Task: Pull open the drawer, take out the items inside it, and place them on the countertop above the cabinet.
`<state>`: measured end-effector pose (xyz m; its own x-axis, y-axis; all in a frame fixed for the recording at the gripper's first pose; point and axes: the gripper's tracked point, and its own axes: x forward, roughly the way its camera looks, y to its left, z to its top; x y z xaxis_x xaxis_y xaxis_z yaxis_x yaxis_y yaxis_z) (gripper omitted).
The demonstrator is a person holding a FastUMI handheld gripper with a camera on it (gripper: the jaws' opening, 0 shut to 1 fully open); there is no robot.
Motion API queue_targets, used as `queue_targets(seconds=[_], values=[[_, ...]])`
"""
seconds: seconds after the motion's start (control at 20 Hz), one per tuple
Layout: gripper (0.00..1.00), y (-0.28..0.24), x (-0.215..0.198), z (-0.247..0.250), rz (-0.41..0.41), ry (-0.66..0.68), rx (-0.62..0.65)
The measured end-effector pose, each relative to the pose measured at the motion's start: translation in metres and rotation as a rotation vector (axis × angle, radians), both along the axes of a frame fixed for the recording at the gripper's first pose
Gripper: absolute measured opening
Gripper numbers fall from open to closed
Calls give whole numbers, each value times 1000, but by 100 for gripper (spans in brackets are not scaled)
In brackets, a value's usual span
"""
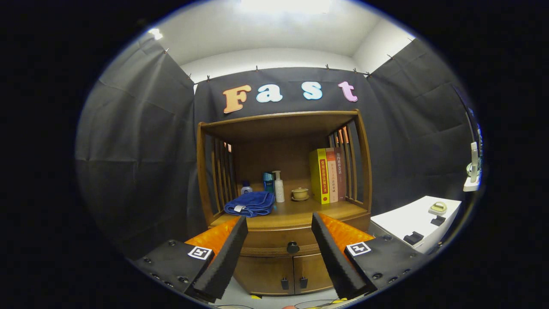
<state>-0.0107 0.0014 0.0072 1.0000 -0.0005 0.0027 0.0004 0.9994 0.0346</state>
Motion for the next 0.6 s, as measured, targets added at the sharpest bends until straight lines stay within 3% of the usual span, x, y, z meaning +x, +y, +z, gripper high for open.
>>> queue_targets(seconds=[0.2, 0.35, 0.6], values=[[98, -18, 20, -24, -27, 13, -8], [98, -18, 41, -39, -6, 9, 17], [98, -17, 82, -86, 35, 19, -49]])
